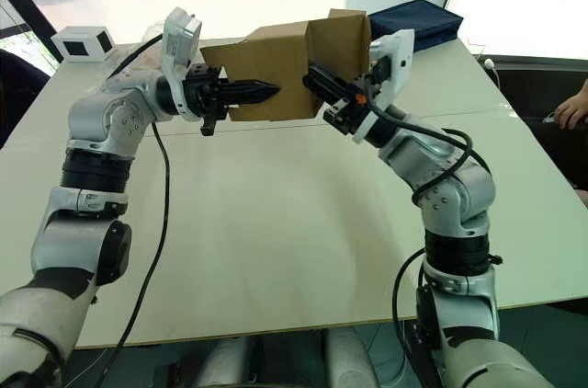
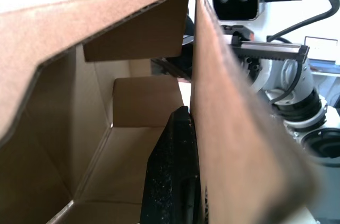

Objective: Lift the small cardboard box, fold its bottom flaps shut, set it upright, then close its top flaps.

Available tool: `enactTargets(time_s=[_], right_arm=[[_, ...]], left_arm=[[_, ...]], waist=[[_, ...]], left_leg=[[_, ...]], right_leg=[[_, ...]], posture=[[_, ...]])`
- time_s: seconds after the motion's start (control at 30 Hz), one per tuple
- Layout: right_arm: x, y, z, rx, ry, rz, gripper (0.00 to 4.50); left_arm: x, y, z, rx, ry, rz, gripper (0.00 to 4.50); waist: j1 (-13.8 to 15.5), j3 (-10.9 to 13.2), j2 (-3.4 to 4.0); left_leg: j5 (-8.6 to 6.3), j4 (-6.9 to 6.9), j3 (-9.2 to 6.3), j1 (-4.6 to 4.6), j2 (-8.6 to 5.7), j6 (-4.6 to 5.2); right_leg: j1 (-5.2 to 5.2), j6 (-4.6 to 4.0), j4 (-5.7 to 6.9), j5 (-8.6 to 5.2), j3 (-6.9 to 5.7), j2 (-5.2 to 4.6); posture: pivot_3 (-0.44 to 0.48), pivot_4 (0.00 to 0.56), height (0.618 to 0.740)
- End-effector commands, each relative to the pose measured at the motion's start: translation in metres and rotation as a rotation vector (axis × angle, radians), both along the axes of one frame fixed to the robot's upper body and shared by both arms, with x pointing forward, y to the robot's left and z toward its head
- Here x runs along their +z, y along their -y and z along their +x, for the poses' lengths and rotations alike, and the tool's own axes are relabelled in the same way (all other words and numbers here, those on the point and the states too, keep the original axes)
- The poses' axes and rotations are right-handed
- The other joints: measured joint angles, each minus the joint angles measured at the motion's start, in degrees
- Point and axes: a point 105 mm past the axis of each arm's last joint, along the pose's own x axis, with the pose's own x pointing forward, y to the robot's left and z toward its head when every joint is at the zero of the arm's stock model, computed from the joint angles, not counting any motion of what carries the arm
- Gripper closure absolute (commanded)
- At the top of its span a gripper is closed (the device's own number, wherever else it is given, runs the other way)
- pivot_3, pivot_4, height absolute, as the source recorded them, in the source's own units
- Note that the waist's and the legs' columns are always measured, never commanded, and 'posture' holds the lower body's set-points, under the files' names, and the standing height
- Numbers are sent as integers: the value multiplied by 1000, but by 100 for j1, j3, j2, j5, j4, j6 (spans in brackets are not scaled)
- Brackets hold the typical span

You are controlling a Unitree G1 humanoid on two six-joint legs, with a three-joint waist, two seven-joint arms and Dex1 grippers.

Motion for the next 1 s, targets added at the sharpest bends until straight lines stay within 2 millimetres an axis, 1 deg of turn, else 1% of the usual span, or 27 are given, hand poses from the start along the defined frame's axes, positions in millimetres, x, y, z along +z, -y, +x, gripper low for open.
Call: enactTargets(time_s=[0.03, 0.27, 0.33, 0.43, 0.5, 0.57, 0.6, 0.7, 0.77, 0.87, 1.0], right_arm=[[13, 1, -21, 54, 73, -16, 4467], [9, 20, -27, 17, 44, -31, 4467], [1, 29, -28, 0, 11, -39, 4467], [-14, 41, -24, -43, -44, -37, 4467], [-25, 48, -15, -101, -71, -39, 4467], [-31, 50, -10, -126, -77, -42, 4467], [-32, 50, -7, -134, -74, -41, 4467], [-24, 36, -1, -114, -35, -11, 4467], [-21, 31, 1, -98, -20, -5, 4467], [-18, 22, 2, -66, -4, 0, 4467], [-11, 9, -4, 3, 11, 17, 4467]], left_arm=[[15, -2, 0, 7, 52, 2, 4500], [16, -3, 0, 3, 57, 4, 4500], [16, -2, -1, -2, 57, 4, 4500], [18, -2, -3, -17, 54, 4, 4500], [19, -2, -5, -32, 51, 2, 4500], [20, -2, -7, -46, 48, 4, 4500], [20, -2, -7, -51, 47, 6, 4500], [18, -2, -10, -69, 42, 20, 4500], [17, -1, -12, -76, 41, 24, 4500], [17, -1, -13, -80, 40, 24, 4500], [17, -1, -14, -80, 41, 24, 4500]], waist=[[0, 0, 0], [10, 0, 0], [27, 0, 0], [21, 0, -1], [11, 0, -1], [3, 0, -1], [0, 0, -1], [-13, 0, -1], [-9, 1, 0], [11, 0, 0], [10, 1, 0]], left_leg=[[0, 0, 0, 0, 0, 0], [-1, 0, 0, 0, 0, 1], [-1, 1, 0, 0, 0, 2], [-4, 2, 0, 0, -1, 6], [-5, 2, 0, 0, 0, 8], [-5, 2, -1, 1, 0, 8], [-5, 2, 0, 1, 0, 8], [-3, 1, 0, 2, 1, 5], [-1, 1, 1, 2, 2, 2], [-1, 1, 0, 2, 2, 1], [0, 3, 0, 1, -1, 0]], right_leg=[[0, 0, 0, 0, 0, 0], [1, 0, 0, 0, 0, 0], [3, 0, -1, 0, 0, -1], [5, 0, -2, 0, 0, -2], [5, 0, -1, 0, 0, 1], [4, 0, -1, 0, 0, 3], [4, 0, 0, 0, 1, 3], [3, 0, -1, 0, 1, 6], [1, 0, 0, 0, 2, 6], [2, 0, 0, 0, 1, 5], [5, 0, -1, 0, 0, -1]], posture=[[0, 150, 740], [0, 150, 740], [0, 150, 740], [0, 150, 740], [0, 150, 740], [0, 150, 740], [0, 150, 740], [0, 150, 740], [0, 150, 740], [0, 150, 740], [0, 150, 740]])
